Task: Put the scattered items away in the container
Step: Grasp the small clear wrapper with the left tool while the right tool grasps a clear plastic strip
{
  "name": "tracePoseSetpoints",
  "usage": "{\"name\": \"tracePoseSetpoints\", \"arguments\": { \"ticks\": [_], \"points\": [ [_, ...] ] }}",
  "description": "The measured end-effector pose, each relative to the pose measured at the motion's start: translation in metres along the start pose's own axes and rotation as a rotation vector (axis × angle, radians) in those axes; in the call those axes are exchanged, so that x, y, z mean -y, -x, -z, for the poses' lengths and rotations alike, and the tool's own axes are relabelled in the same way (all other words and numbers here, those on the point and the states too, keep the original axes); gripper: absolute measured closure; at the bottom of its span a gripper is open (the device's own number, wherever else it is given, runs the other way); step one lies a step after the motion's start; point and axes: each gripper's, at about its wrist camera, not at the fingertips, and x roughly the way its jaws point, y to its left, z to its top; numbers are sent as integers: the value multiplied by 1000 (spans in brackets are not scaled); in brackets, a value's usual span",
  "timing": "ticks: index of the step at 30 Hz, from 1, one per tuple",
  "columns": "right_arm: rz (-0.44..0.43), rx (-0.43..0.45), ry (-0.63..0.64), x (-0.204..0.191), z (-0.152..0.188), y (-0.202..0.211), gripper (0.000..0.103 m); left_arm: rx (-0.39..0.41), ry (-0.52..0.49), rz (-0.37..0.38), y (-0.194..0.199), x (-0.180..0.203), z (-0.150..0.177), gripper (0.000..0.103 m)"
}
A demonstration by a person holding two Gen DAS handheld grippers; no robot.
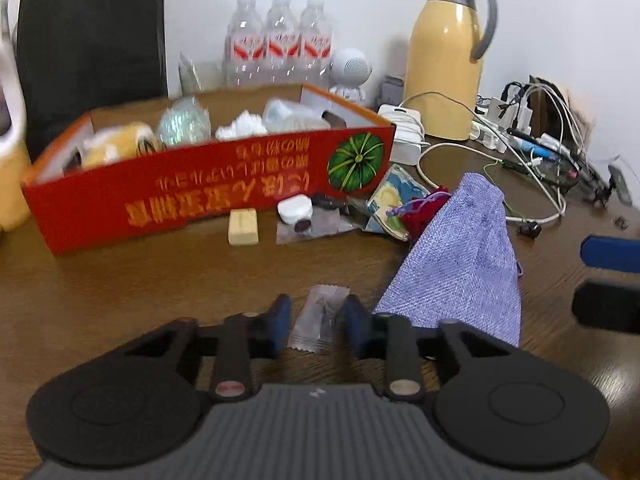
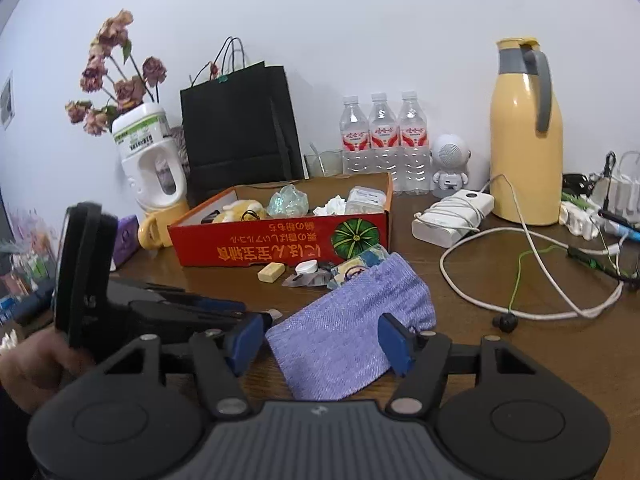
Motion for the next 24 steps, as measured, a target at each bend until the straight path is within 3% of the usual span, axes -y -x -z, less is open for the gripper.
{"name": "tracePoseSetpoints", "arguments": {
  "ticks": [6,10,14,17,24],
  "points": [
    [-22,-22,25,-5,-10,-22,40,15,11,13,4,-4,-1,84],
    [-33,-58,77,-13,-24,-54,44,79,19,-90,20,-11,2,84],
    [-29,-131,206,-26,-42,-96,46,140,108,-178,37,-38,4,84],
    [-28,-175,289,-34,-56,-132,48,155,186,-235,40,-57,2,84],
    [-43,-325,283,-32,-66,-194,54,118,151,-341,37,-55,2,84]
  ]
}}
